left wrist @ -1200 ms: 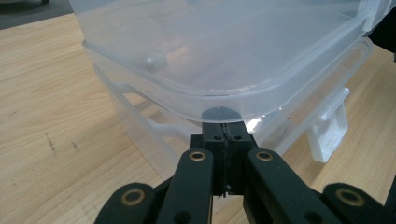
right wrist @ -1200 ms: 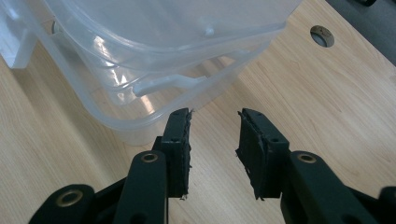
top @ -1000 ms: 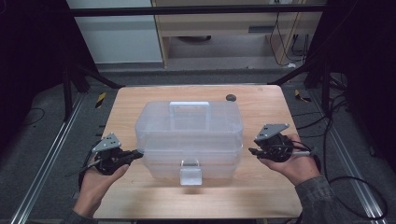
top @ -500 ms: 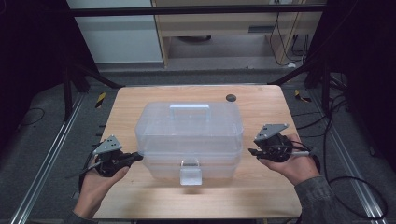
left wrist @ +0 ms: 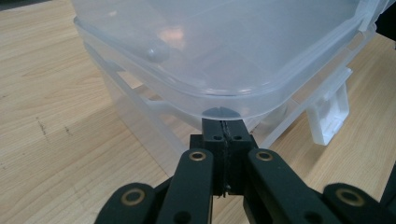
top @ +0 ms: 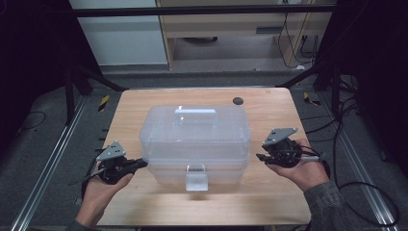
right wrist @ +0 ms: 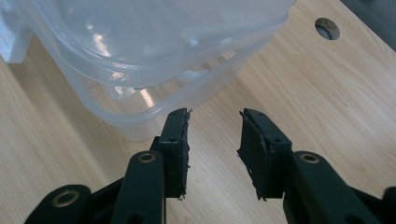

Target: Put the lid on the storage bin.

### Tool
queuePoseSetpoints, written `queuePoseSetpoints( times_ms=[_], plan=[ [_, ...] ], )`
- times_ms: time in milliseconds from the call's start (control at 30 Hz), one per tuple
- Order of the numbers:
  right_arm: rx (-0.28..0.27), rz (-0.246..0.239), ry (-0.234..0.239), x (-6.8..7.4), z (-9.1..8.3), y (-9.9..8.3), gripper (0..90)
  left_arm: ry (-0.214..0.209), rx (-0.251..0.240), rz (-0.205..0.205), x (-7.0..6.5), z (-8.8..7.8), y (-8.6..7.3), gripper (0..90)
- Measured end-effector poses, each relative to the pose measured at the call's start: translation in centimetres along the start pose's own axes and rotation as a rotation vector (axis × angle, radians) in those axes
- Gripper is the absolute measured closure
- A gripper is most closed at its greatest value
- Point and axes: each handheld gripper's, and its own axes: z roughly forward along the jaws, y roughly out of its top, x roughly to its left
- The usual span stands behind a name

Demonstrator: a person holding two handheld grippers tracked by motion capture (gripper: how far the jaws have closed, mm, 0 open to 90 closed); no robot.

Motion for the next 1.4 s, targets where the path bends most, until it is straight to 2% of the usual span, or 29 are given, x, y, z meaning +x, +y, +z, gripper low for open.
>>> queuePoseSetpoints(
  times_ms=[567,933,1233,1367,1400],
  plan=[
    [0.007,0.020,-0.001,-0.3,0.2,-0.6,61.5,0.004,0.017,0.002,-0.2,0.0,-0.6,89.8],
    [0.023,0.045,0.005,-0.9,1.1,-1.3,61.2,0.000,0.030,0.000,-0.2,0.2,-1.1,89.8],
    [0.025,0.051,0.005,-0.8,1.5,-1.7,61.0,0.001,0.036,0.007,-0.3,0.3,-1.5,89.8],
    [0.021,0.061,0.003,-0.7,1.8,-2.1,60.8,0.037,0.089,0.030,-0.2,0.1,-2.4,87.8],
    [0.023,0.063,0.000,-0.7,1.9,-2.2,60.8,0.037,0.084,0.022,-0.1,-0.1,-2.8,87.1]
  ],
)
